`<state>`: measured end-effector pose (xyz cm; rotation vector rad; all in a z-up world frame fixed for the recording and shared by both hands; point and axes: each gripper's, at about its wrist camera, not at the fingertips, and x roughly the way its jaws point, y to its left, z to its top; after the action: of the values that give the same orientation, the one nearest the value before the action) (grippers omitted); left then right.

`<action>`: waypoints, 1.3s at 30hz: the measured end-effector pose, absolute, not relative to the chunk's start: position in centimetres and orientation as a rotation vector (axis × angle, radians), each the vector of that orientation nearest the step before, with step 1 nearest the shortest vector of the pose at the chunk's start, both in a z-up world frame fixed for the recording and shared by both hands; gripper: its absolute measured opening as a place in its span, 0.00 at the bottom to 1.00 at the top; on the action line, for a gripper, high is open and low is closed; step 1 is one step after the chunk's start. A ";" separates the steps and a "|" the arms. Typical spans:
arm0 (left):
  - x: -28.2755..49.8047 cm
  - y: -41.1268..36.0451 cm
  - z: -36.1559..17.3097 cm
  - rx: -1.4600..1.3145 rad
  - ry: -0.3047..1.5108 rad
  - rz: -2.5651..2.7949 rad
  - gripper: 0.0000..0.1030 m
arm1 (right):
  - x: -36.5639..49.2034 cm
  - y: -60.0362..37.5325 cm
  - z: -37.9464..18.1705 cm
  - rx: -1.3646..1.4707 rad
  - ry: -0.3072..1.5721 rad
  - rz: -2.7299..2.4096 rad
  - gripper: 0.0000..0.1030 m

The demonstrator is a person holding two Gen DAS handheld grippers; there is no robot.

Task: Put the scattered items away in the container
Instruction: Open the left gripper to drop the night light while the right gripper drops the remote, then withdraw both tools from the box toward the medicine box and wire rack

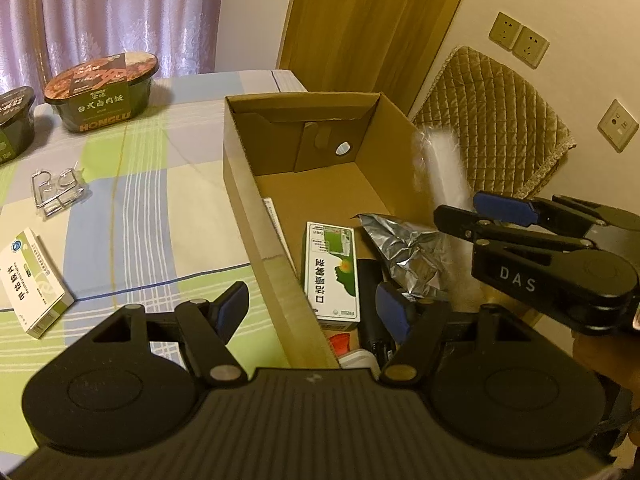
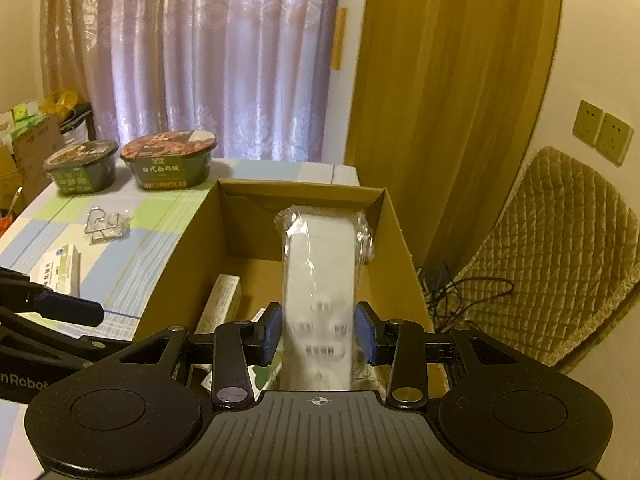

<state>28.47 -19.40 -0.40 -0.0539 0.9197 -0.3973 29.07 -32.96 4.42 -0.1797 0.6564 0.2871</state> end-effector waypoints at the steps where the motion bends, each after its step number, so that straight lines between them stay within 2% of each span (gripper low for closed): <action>1: 28.4 -19.3 -0.5 -0.055 0.922 -0.394 0.64 | 29.0 -33.0 4.4 -0.178 0.655 0.282 0.41; 22: 25.0 -16.5 0.6 -0.080 0.915 -0.344 0.65 | 24.6 -33.9 5.6 -0.121 0.686 0.257 0.41; 25: 24.0 -15.8 1.1 -0.083 0.909 -0.334 0.65 | 23.3 -33.6 6.4 -0.107 0.656 0.250 0.96; 29: 22.4 -14.7 1.9 -0.079 0.900 -0.322 0.67 | 21.7 -33.2 7.8 -0.102 0.625 0.256 0.96; 36: 19.2 -11.9 2.5 -0.061 0.906 -0.264 0.88 | 18.3 -31.6 10.0 -0.097 0.600 0.287 0.96; 39: 17.6 -10.2 2.5 -0.053 0.911 -0.227 0.92 | 16.9 -30.4 10.5 -0.111 0.600 0.314 0.96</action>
<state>17.57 -10.20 2.50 -0.0526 0.9109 -0.2267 16.91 -30.36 10.45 -0.1113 0.5998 0.3136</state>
